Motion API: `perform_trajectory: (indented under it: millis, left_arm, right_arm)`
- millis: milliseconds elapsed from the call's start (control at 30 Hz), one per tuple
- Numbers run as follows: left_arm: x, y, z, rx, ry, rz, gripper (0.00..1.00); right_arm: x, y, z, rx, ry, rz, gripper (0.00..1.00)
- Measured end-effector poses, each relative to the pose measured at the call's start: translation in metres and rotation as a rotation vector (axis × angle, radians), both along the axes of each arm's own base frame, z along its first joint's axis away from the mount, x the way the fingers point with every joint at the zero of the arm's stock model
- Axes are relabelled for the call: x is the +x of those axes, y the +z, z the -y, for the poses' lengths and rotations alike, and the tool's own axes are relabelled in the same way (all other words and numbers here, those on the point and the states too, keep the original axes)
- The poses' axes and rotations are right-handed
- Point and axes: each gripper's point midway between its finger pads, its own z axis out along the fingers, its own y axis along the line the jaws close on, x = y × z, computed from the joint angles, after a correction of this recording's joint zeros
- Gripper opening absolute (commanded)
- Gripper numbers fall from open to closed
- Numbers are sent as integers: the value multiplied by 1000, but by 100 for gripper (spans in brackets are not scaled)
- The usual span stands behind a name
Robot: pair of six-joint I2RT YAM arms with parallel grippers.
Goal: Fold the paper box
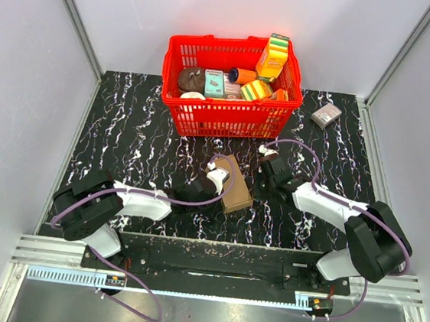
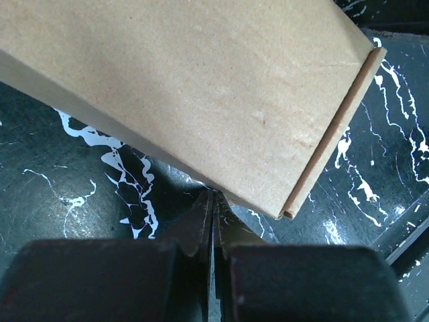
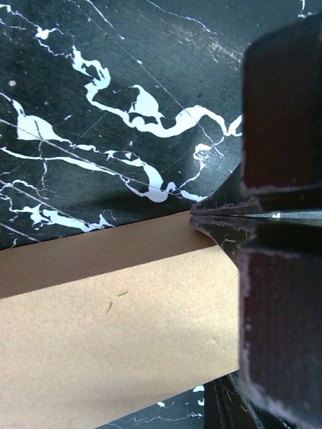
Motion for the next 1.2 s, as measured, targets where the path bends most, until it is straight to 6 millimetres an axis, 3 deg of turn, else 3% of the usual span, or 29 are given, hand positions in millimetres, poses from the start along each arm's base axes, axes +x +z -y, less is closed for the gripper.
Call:
perform_trajectory:
  millis: [333, 667, 800, 967, 1200]
  left_arm:
    - [-3, 0, 3, 2, -2, -12, 0]
    - [-21, 0, 12, 8, -42, -19, 0]
    - [-29, 0, 14, 9, -53, -31, 1]
    - [-34, 7, 6, 20, -28, -35, 14]
    - [-20, 43, -22, 3, 87, 41, 21]
  right_arm:
    - [-12, -5, 0, 5, -19, -17, 0]
    - [-31, -5, 8, 41, -72, -17, 0]
    - [-43, -3, 14, 40, -98, -30, 10]
    - [-54, 8, 23, 7, -129, -23, 31]
    - [-20, 40, 29, -53, -187, 66, 38]
